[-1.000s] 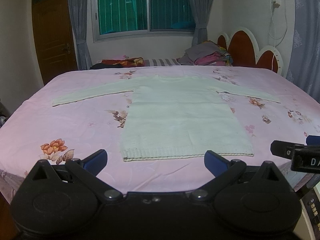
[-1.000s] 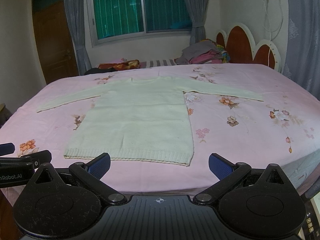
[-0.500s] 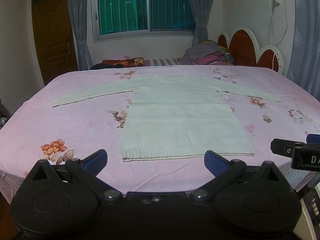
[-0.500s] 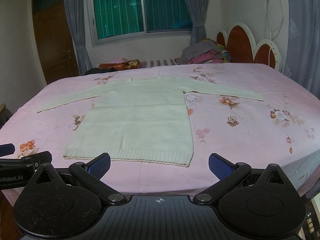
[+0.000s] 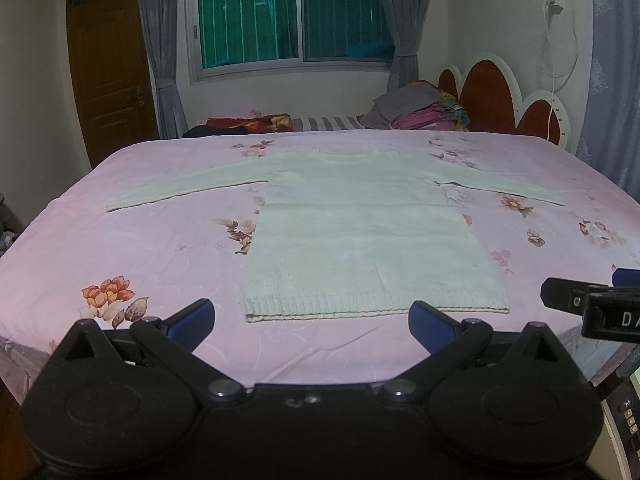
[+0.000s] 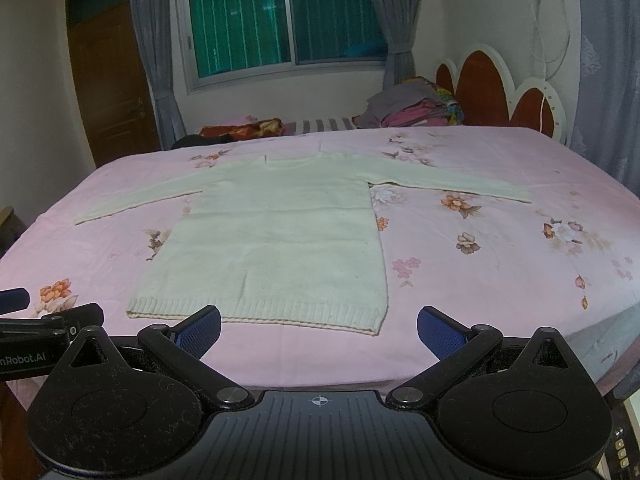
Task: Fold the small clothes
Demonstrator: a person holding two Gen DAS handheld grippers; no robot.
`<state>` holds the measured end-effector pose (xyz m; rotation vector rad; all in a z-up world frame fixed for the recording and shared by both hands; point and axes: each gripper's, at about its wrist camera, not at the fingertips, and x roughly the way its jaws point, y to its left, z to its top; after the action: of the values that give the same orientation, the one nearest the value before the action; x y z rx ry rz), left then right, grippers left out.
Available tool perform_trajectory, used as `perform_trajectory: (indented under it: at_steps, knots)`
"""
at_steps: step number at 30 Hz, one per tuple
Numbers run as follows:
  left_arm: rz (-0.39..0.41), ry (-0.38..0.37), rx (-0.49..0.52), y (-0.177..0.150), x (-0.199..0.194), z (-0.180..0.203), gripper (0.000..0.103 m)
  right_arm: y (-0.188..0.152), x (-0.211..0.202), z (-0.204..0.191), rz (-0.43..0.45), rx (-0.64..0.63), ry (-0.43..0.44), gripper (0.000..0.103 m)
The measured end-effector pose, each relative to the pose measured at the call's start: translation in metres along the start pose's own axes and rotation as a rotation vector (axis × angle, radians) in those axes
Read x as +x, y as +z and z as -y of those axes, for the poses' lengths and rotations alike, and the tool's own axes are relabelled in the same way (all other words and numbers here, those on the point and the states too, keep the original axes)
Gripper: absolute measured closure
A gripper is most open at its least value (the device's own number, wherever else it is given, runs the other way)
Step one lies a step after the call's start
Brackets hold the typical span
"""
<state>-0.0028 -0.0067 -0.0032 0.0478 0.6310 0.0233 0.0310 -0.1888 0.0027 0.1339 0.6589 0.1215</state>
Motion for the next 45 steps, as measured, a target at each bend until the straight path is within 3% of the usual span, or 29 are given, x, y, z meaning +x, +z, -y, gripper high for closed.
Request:
perform_trajectory:
  at_steps: [29,45]
  knots:
    - [0.006,0.011,0.002,0.0,0.002,0.003,0.0,0.0,0.004,0.005,-0.002,0.001,0.001,0.0]
    - [0.045,-0.051,0.032,0.048,0.061,0.003,0.0,0.043,0.046,0.022,0.021,0.051,-0.069,0.0]
